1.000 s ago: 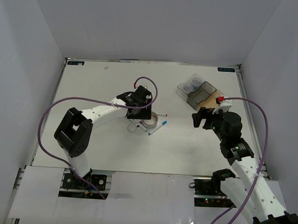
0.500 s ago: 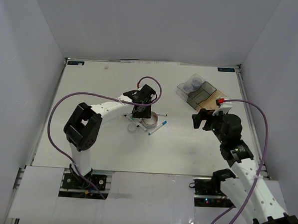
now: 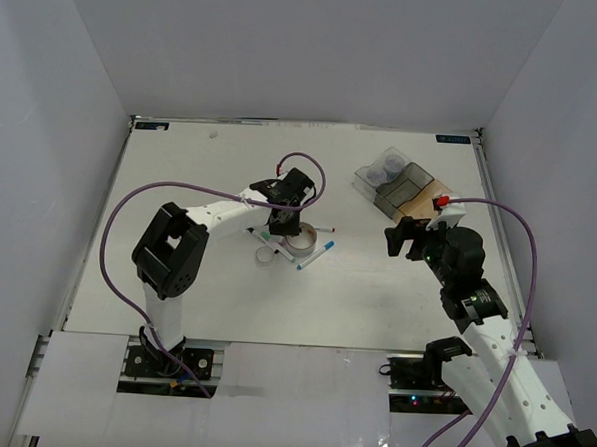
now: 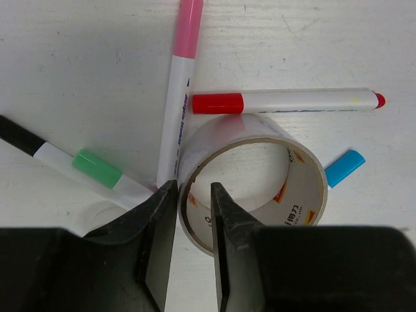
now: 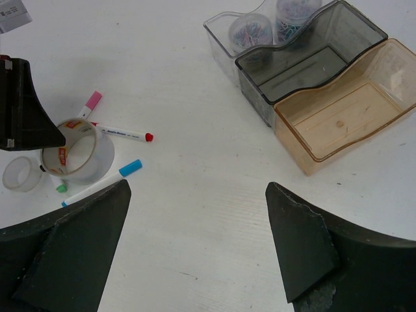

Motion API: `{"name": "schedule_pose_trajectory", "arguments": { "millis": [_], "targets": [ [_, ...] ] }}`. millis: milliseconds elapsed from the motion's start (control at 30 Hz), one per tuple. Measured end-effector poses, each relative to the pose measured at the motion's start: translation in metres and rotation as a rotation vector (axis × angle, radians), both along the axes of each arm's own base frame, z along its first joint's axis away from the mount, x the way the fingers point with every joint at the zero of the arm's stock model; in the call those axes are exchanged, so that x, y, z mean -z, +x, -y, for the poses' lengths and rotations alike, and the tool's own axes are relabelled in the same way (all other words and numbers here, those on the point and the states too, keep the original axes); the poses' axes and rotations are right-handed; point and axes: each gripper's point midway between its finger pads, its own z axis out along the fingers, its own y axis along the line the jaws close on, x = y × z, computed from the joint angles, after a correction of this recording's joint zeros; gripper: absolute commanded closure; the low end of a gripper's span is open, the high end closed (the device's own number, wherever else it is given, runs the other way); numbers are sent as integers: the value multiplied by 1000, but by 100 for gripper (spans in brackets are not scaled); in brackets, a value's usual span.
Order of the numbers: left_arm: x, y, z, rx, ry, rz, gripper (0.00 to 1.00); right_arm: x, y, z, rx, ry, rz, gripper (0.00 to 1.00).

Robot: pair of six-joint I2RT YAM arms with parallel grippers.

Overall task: Sort the stationery into containers
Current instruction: Pick up the stationery from the center of the board.

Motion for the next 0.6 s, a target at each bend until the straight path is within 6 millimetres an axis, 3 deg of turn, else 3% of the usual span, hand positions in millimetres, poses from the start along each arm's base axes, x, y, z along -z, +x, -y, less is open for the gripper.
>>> {"name": "schedule_pose_trajectory", "arguments": {
  "millis": [400,600],
  "targets": [
    [1,-1,1,-7,-5,-5,86,0,1,4,22,-4,1,9],
    [-1,-1,2,-5,-10,-8,91,0,1,2,15,-2,1,9]
  ]
}}
